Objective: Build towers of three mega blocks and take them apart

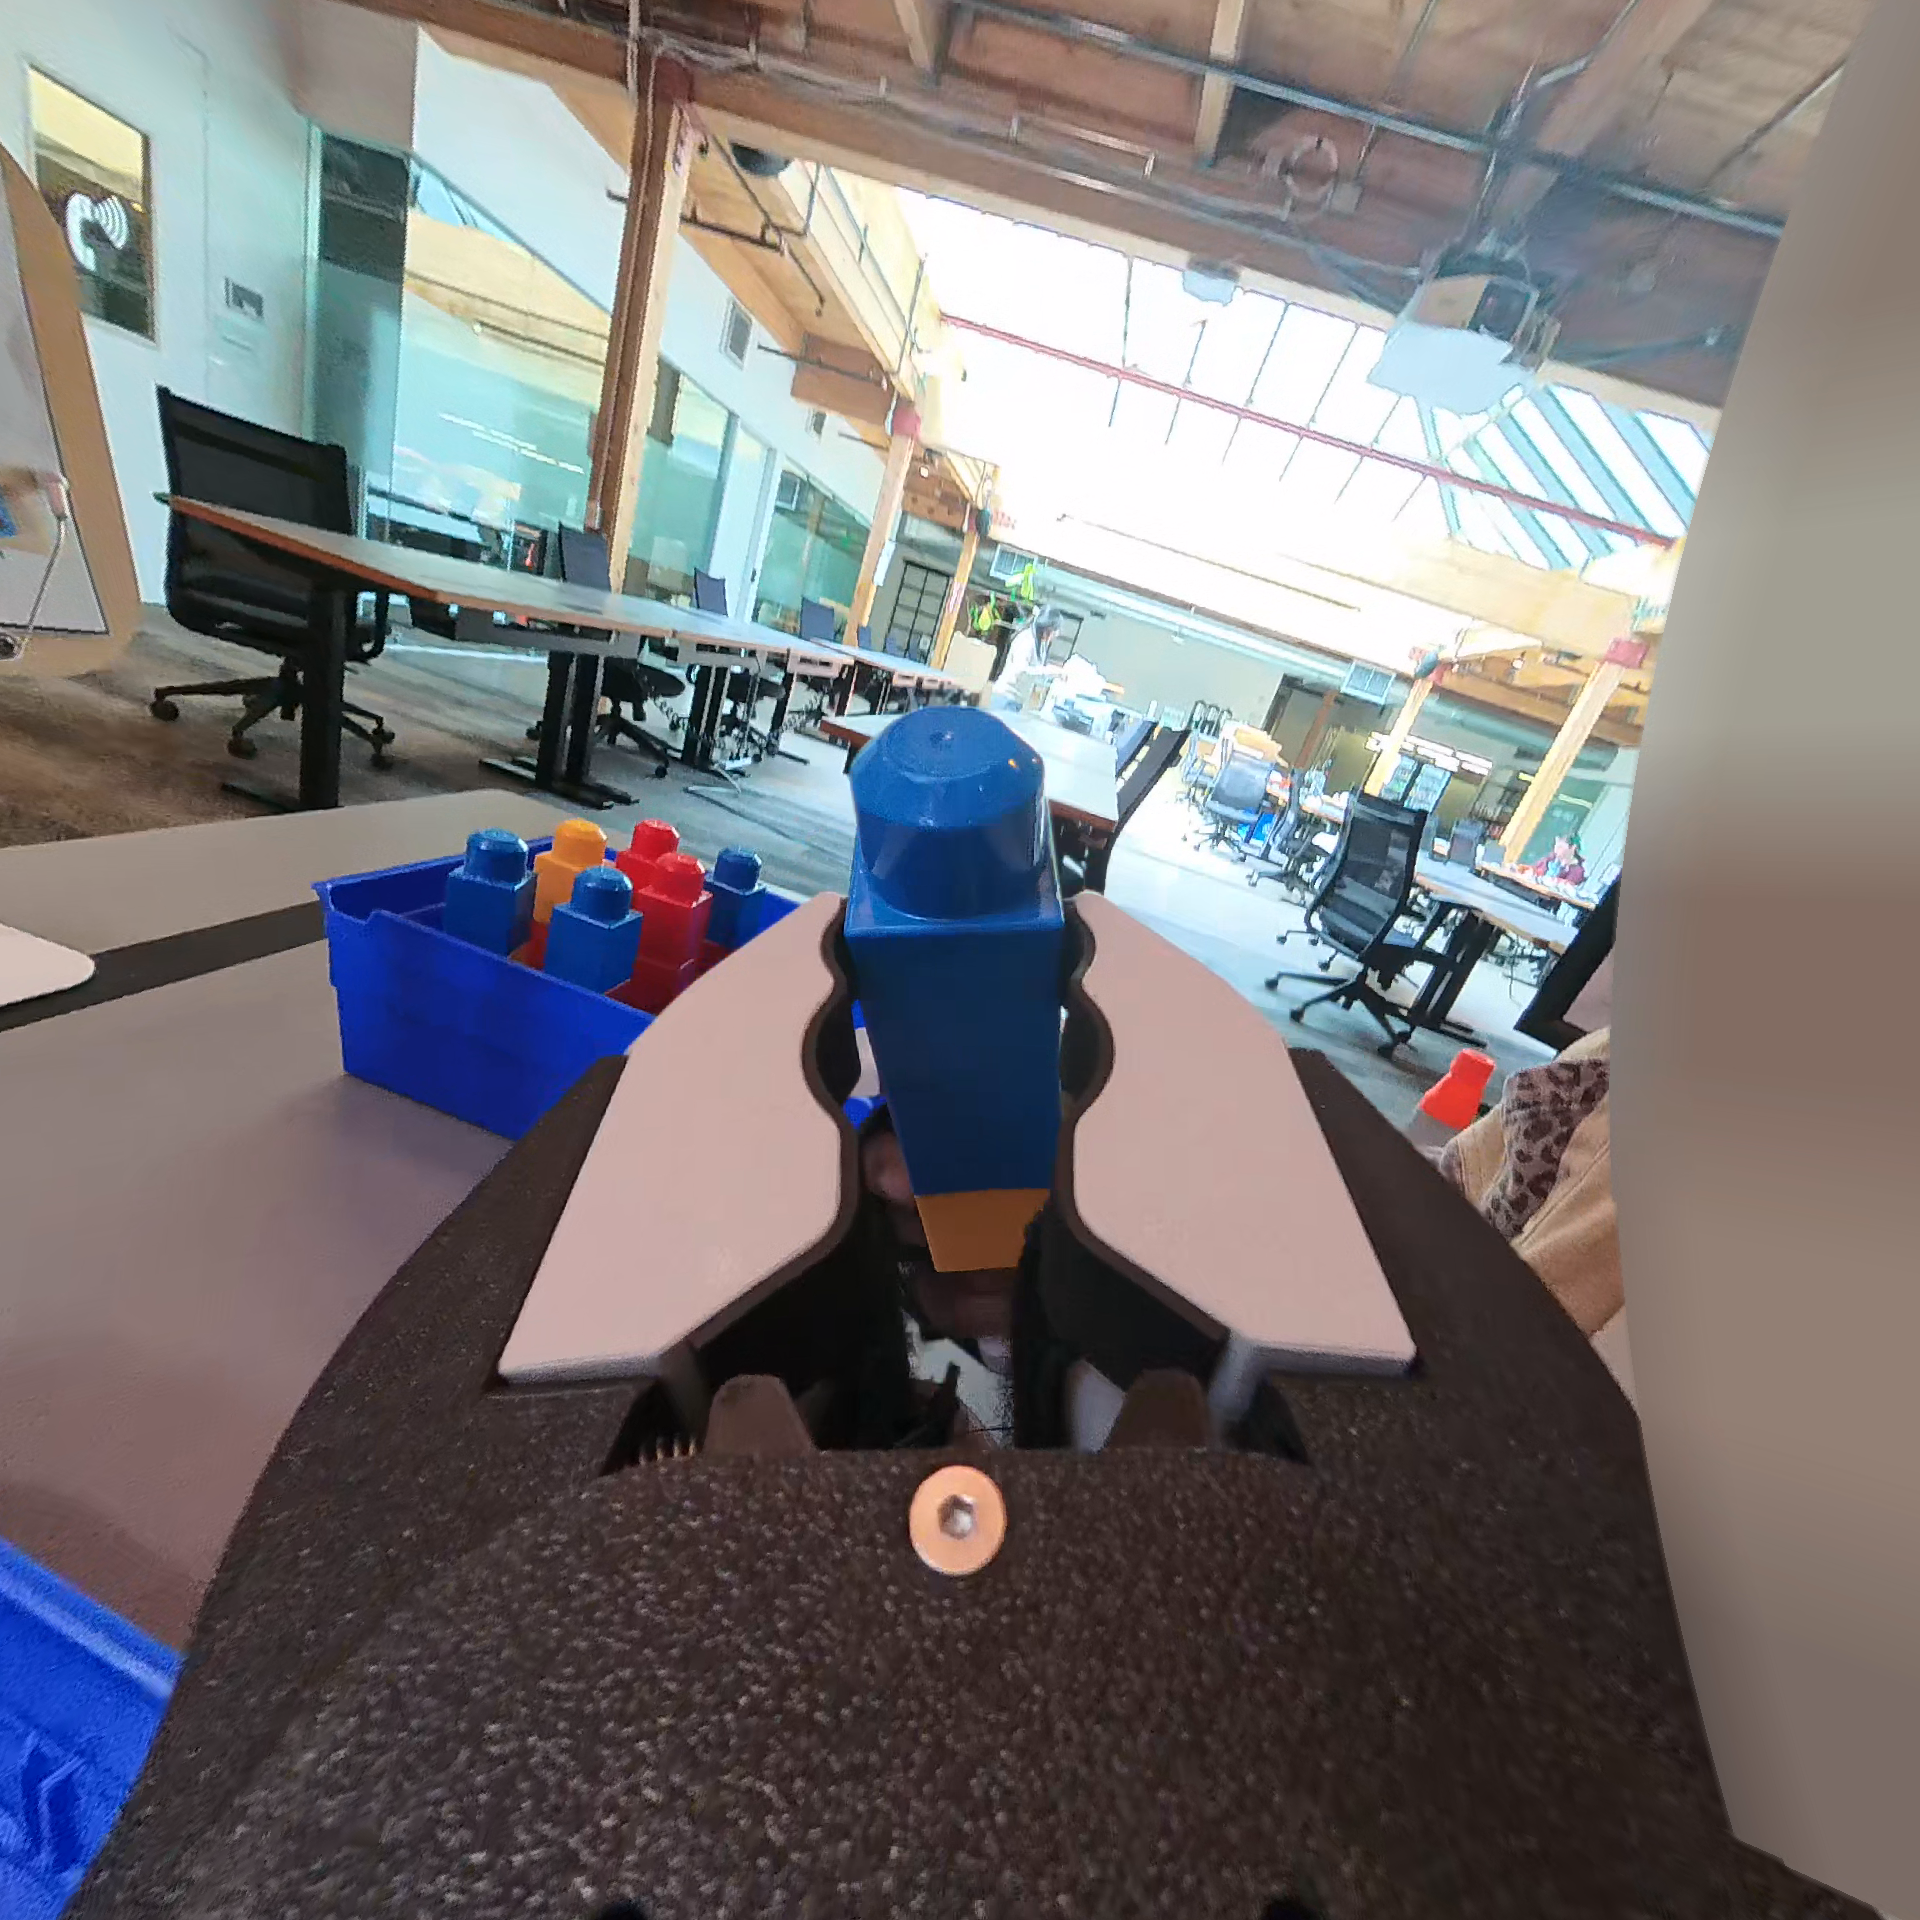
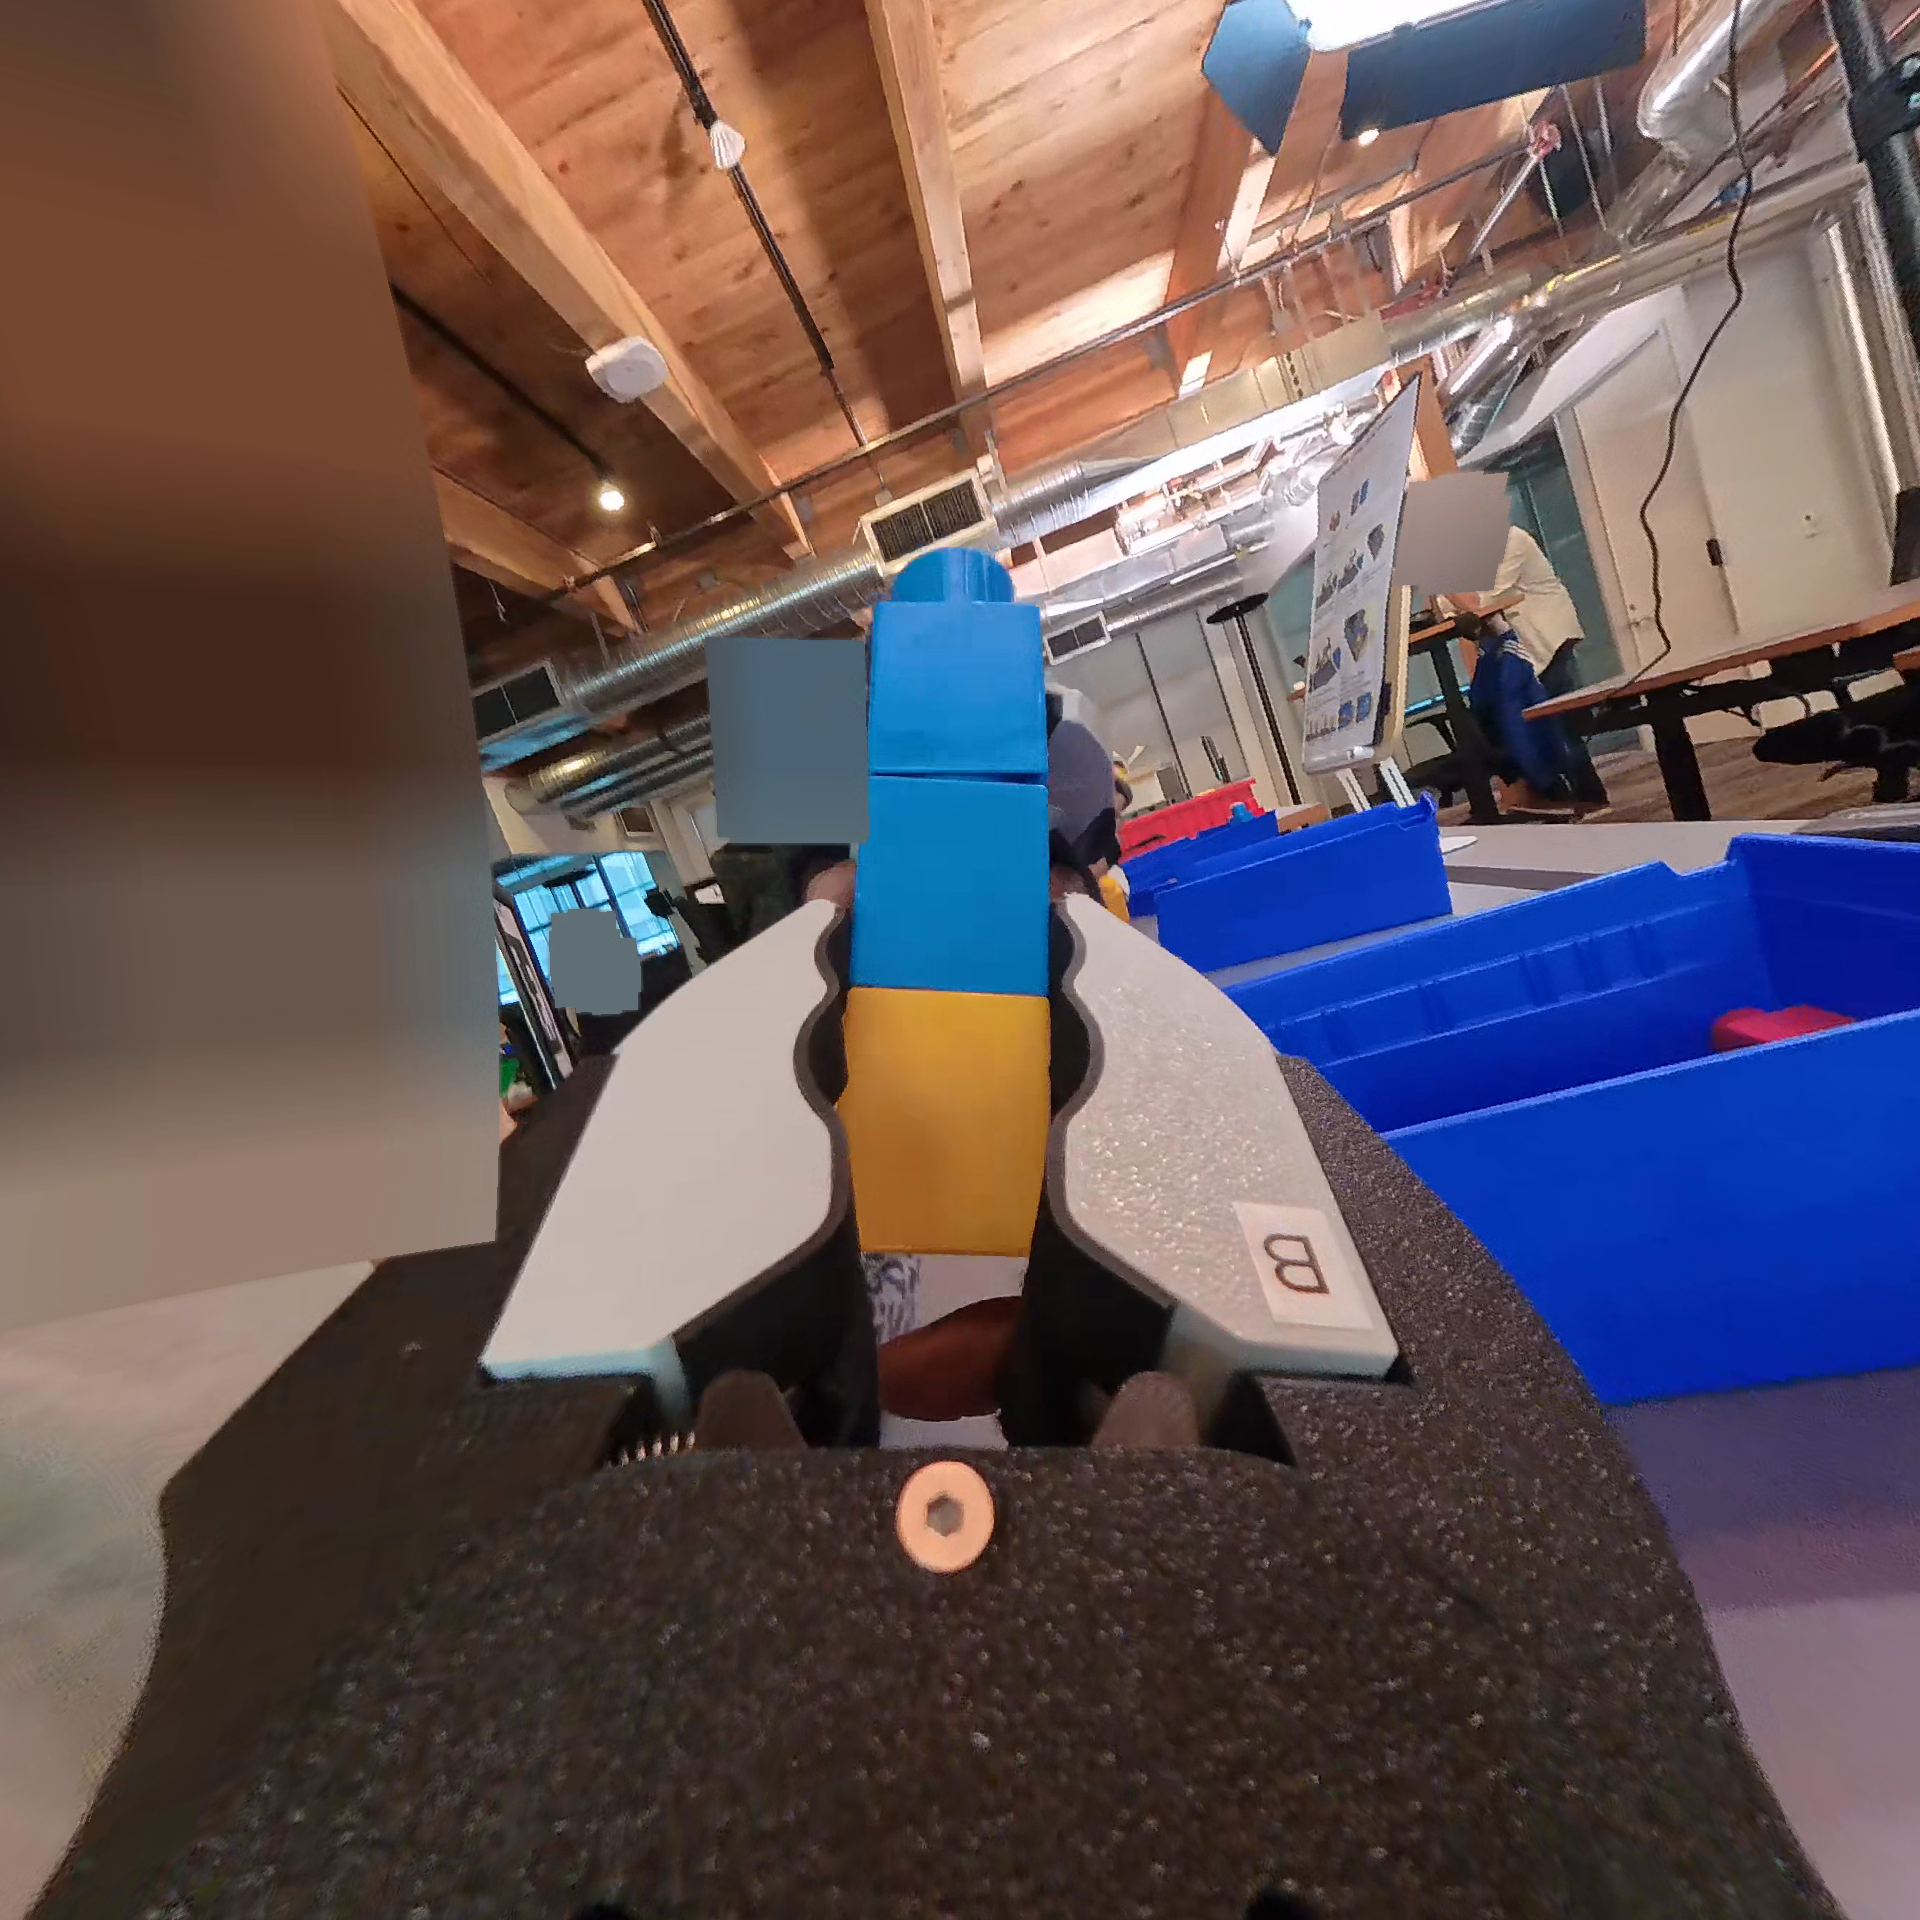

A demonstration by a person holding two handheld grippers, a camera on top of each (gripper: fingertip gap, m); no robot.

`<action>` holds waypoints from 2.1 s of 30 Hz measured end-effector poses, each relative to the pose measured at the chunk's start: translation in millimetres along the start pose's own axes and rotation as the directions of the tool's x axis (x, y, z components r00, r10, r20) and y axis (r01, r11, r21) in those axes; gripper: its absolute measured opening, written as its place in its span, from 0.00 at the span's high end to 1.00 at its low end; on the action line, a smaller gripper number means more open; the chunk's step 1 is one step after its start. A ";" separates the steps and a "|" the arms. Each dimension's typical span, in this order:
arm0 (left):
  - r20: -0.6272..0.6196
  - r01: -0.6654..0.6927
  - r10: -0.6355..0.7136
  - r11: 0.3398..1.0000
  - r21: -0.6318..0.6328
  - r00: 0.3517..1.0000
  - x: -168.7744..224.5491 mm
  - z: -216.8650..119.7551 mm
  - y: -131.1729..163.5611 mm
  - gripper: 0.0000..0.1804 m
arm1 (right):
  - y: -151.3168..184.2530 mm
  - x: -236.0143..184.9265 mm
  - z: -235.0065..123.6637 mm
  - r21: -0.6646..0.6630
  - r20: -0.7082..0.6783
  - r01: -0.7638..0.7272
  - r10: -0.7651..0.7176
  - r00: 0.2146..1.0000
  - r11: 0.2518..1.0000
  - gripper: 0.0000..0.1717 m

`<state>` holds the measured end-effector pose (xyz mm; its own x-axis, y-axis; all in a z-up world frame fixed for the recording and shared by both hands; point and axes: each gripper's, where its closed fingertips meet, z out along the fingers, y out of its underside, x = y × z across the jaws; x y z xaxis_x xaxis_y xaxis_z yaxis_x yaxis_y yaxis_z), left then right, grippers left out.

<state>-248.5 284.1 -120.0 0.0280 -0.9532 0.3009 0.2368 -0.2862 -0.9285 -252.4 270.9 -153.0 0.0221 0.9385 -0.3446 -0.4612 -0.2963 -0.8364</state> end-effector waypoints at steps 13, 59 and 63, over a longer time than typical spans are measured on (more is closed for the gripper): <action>0.007 -0.034 0.035 0.995 -0.096 0.999 2.8 5.2 18.9 0.63 | -27.4 -2.5 -6.8 0.241 0.058 -0.087 0.075 0.995 0.967 0.79; 0.699 -0.308 0.444 0.896 -0.321 0.561 -82.6 -126.5 -47.9 0.54 | -82.3 144.3 -231.6 -0.556 -0.818 0.086 -0.563 0.115 0.826 0.80; 0.683 -0.285 0.481 0.877 -0.388 0.549 -86.5 -126.7 -38.8 0.55 | -73.3 151.6 -236.5 -0.582 -0.811 0.009 -0.581 0.072 0.813 0.79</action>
<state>-383.2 365.4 -137.6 0.7929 -0.5948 -0.1323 -0.1768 -0.0168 -0.9841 -5.5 393.0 -244.8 0.9887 0.0959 0.1156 0.1414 -0.3353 -0.9314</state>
